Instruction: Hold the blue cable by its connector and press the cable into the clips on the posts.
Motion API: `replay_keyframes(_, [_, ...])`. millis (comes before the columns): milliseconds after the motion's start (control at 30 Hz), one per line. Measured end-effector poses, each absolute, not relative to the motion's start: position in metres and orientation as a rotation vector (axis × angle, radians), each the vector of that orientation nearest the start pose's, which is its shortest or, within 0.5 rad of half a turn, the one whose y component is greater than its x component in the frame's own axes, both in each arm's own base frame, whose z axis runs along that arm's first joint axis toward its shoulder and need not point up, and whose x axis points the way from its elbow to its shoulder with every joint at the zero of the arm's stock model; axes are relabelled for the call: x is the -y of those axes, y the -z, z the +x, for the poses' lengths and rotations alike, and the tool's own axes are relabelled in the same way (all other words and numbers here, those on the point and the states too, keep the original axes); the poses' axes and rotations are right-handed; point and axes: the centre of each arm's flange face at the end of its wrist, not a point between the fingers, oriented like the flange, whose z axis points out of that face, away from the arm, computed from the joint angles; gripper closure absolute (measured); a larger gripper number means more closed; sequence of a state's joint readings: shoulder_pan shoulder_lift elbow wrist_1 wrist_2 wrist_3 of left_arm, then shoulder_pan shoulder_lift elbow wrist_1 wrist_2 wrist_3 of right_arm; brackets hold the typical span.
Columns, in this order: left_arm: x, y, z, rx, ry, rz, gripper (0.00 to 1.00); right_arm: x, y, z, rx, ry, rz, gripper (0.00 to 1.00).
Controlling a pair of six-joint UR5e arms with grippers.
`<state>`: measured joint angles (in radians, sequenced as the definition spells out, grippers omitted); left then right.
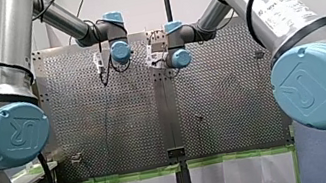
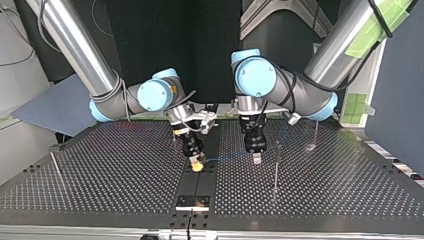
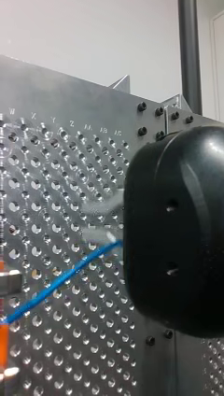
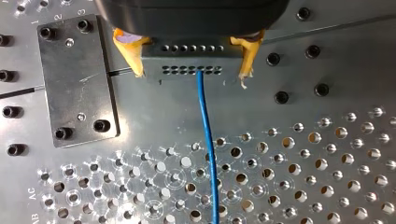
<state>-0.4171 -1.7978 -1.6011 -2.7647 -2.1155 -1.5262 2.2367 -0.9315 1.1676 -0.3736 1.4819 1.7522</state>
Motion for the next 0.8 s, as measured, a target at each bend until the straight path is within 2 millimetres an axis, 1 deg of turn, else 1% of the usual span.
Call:
replay_keyframes(333, [0.305,-0.388,0.489,-1.465,-0.103,-0.118,1.0,0.501,-0.326,0.571,-1.169,2.659,-2.169,1.0])
replay_keyframes(567, [0.31,-0.388,0.49,-1.446,-0.074,-0.124,1.0,0.504,-0.318,0.561,-1.23,2.59,-2.229,1.0])
replay_keyframes(667, [0.317,-0.382,0.492,-1.443,-0.052,-0.117,1.0,0.503,-0.307,0.554,-1.285,2.532,-2.289,1.0])
replay_keyframes(800, [0.328,-0.36,0.494,-1.476,-0.047,-0.093,1.0,0.5,-0.288,0.543,-1.366,2.454,-2.363,1.0])
